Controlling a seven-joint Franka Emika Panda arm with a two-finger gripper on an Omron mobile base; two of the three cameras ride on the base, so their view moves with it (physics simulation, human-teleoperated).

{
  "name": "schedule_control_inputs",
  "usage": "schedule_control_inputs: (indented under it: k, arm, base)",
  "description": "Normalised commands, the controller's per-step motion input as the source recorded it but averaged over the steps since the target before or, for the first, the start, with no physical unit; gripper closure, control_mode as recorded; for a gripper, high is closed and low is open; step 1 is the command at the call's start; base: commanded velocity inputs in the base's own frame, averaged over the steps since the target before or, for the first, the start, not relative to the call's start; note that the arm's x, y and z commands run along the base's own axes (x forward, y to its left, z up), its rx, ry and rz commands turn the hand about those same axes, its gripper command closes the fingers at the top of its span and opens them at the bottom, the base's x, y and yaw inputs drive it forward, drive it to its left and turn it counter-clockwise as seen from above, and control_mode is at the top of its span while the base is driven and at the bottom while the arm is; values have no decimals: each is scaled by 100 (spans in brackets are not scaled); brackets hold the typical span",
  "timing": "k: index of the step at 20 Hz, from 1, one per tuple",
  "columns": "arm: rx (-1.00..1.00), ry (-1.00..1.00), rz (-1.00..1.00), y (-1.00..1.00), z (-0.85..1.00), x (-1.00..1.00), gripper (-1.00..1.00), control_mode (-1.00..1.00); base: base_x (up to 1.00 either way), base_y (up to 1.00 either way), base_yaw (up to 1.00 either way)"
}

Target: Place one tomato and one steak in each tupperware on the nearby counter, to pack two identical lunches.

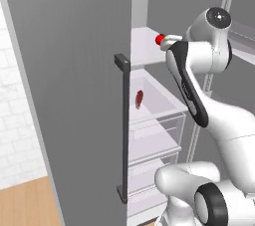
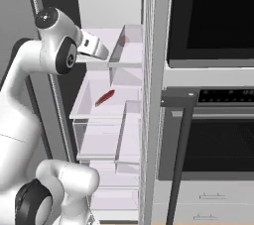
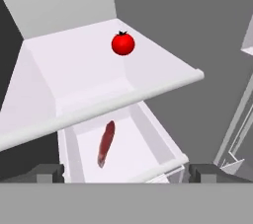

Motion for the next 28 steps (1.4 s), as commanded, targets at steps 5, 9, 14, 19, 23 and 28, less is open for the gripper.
schedule_control_inputs:
  k: [5, 9, 14, 19, 23, 28]
  arm:
    - [0, 0, 0, -9, 0, 49, -100, -100]
    - [0, 0, 0, -8, 0, 52, -100, -100]
    - [0, 0, 0, -10, -3, 45, -100, -100]
    - [0, 0, 0, -3, -14, 41, -100, -100]
    - [0, 0, 0, -3, -16, 44, -100, -100]
    - [0, 0, 0, -9, -7, 46, -100, -100]
  base:
    - [0, 0, 0]
    - [0, 0, 0]
    - [0, 0, 0]
    - [0, 0, 0]
    - [0, 0, 0]
    - [0, 0, 0]
